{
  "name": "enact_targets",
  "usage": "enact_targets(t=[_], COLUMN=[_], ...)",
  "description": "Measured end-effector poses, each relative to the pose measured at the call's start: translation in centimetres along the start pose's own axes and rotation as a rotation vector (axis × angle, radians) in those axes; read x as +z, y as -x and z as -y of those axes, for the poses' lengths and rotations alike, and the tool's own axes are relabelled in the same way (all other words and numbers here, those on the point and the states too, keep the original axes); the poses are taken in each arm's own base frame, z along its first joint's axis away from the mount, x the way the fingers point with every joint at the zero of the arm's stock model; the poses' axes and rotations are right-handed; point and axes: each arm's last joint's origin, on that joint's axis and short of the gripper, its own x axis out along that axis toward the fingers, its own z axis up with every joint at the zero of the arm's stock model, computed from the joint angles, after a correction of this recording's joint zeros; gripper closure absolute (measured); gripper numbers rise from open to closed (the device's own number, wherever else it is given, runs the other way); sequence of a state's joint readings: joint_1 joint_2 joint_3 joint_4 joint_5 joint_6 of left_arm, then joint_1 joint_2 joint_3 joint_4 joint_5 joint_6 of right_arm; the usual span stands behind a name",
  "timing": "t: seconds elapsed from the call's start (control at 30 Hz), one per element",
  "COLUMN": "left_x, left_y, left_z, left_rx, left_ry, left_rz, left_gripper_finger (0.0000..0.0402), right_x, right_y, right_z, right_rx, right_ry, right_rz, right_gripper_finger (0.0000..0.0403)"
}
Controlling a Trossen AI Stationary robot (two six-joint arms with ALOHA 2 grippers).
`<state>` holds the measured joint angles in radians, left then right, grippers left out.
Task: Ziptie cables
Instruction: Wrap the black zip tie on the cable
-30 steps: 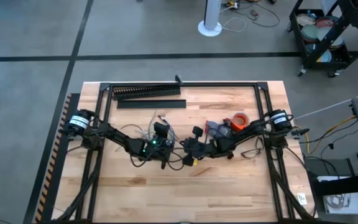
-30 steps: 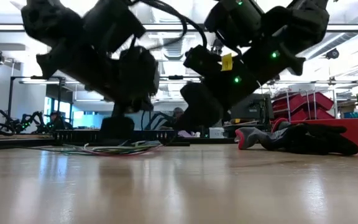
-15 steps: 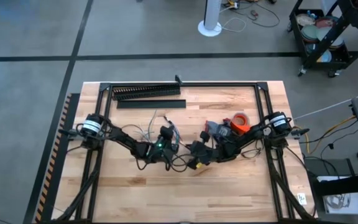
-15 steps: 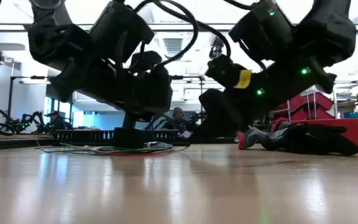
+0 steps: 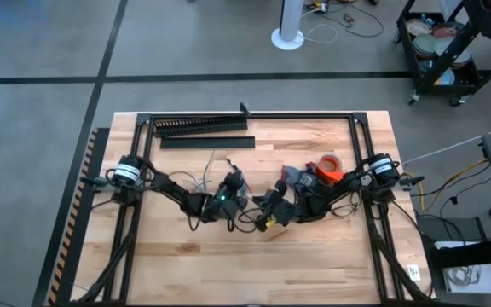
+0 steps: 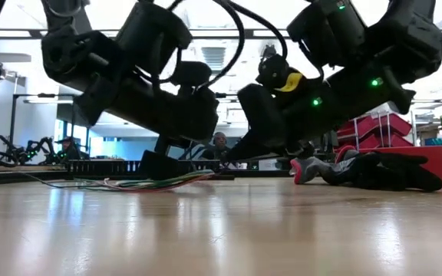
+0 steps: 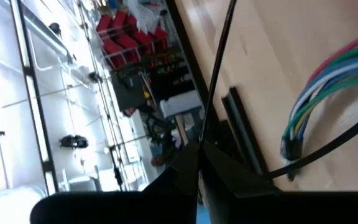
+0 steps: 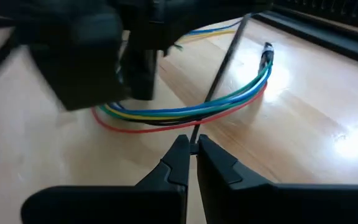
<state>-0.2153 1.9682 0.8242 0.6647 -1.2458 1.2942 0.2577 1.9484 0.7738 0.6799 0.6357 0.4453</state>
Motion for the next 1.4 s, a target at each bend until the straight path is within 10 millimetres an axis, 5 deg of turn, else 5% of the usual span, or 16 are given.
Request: enact_targets(t=[0.67, 1.0, 1.4], left_x=[0.0, 1.1, 0.5], left_y=[0.0, 0.0, 0.1], left_z=[-0.1, -1.9, -0.8], left_rx=[0.006, 0.028, 0.007], left_ry=[-0.087, -0.026, -0.071], left_rz=[-0.014, -0.011, -0.022], left_gripper_finger=[0.0402, 0.0402, 0.0402], right_x=[0.7, 0.6, 0.6], right_y=[0.2, 0.1, 0.2], right_z=[-0.2, 0.0, -0.1], right_rx=[-0.018, -0.03, -0.049], right_ry=[-0.044, -0.04, -0.034], right_rz=[0.058, 0.048, 0.06], right_gripper_finger=[0.0403, 0.0403, 0.0403])
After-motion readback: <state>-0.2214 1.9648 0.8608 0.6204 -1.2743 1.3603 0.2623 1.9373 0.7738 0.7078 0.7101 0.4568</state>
